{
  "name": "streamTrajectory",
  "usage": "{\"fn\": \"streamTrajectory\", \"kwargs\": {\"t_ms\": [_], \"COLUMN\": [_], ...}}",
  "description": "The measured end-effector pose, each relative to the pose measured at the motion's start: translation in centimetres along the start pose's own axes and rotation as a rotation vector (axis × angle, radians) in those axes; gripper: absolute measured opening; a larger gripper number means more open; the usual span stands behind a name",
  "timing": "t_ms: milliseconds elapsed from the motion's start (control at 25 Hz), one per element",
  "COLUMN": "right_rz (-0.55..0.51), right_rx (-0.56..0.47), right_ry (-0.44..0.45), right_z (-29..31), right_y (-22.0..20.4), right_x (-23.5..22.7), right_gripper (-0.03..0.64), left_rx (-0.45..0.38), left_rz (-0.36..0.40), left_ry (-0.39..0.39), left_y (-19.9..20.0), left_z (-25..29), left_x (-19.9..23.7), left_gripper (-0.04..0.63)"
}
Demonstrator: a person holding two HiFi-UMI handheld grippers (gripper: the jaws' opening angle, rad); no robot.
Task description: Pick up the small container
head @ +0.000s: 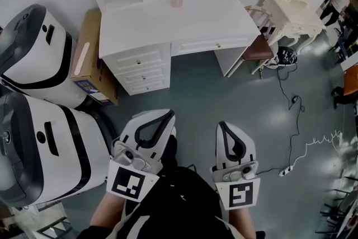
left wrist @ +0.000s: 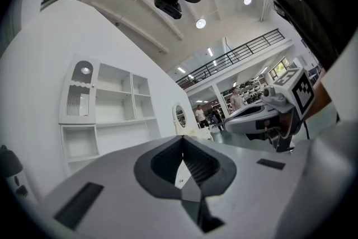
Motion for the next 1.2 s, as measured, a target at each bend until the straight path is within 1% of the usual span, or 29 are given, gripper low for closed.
{"fn": "streamTrajectory", "kwargs": {"t_ms": [160, 640, 960, 1200], "right_rz": [-0.006, -0.032, -0.051, -0.057], "right_rx": [-0.001, 0.003, 0.028, 0.020], "right_ry": [-0.007, -0.019, -0.034, -0.044], "right_z": [3.0, 12.5, 17.8, 21.3], "right_y": [-0.2, -0.1, -1.0, -1.7], "right_x": [-1.6, -6.1, -8.9, -10.5], "right_gripper": [0.002, 0.002, 0.002, 0.002], "left_rx": [0.001, -0.034, -0.055, -0.059], "left_rz": [-0.001, 0.001, -0.004, -0.010], "left_ry": [-0.014, -0.039, -0.054, -0.055], "left_y": [-0.7, -2.0, -3.6, -4.9], "left_z": [2.7, 10.6, 15.5, 18.3], "left_x": [2.1, 9.6, 13.7, 16.3], "left_gripper": [0.002, 0.002, 0.002, 0.002]}}
Point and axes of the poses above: the fingertips, and each gripper's own axes: z forward along the fingers, x to its left, y out of its top, the point moved 8 cm from there along -z, backward along the fingers
